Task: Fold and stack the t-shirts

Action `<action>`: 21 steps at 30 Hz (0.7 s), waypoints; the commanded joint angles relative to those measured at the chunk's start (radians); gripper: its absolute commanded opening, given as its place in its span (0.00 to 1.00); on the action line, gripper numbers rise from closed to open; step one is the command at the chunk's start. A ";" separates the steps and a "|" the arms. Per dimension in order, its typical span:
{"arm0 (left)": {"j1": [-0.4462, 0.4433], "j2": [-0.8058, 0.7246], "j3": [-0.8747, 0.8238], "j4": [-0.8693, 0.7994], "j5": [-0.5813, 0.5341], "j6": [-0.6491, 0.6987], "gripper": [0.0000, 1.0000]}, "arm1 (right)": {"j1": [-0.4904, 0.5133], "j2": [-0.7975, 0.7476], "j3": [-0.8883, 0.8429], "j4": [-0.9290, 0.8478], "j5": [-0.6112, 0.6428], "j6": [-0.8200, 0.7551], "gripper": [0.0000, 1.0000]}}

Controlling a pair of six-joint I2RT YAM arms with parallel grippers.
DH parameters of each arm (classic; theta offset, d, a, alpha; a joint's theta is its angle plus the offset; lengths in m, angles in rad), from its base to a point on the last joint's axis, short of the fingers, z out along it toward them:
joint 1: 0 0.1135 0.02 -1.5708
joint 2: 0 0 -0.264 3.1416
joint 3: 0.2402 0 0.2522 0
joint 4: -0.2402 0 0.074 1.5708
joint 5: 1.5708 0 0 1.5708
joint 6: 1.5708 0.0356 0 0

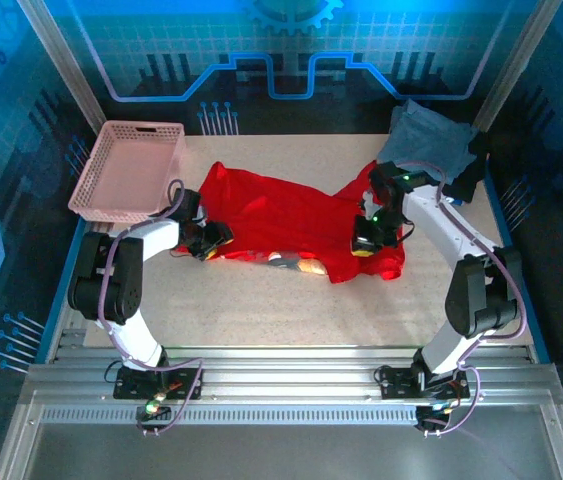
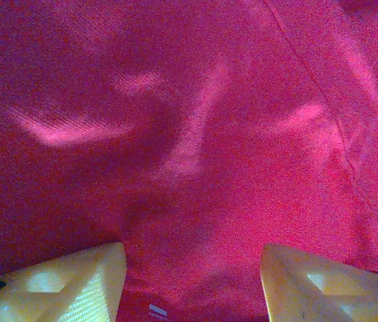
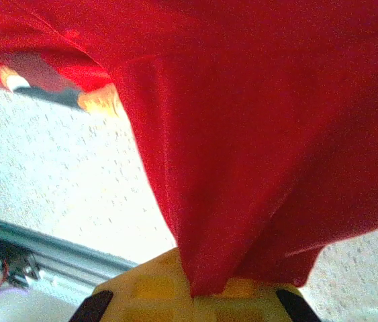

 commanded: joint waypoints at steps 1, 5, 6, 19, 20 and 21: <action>-0.007 -0.003 -0.021 -0.027 0.002 0.028 0.57 | 0.007 -0.001 0.005 -0.155 -0.031 -0.067 0.00; -0.007 -0.005 -0.024 -0.027 -0.003 0.028 0.57 | 0.025 0.038 -0.040 -0.130 -0.059 -0.064 0.02; -0.007 -0.005 -0.025 -0.028 -0.004 0.029 0.57 | 0.039 0.057 -0.039 -0.115 -0.068 -0.061 0.03; -0.009 -0.023 -0.036 -0.052 -0.018 0.048 0.57 | 0.167 0.243 0.119 0.139 -0.196 0.028 0.53; -0.009 -0.025 -0.038 -0.052 -0.017 0.048 0.57 | 0.159 0.201 0.092 0.140 -0.179 0.037 0.54; -0.009 -0.025 -0.038 -0.053 -0.017 0.046 0.57 | 0.145 0.152 0.054 0.146 -0.170 0.049 0.53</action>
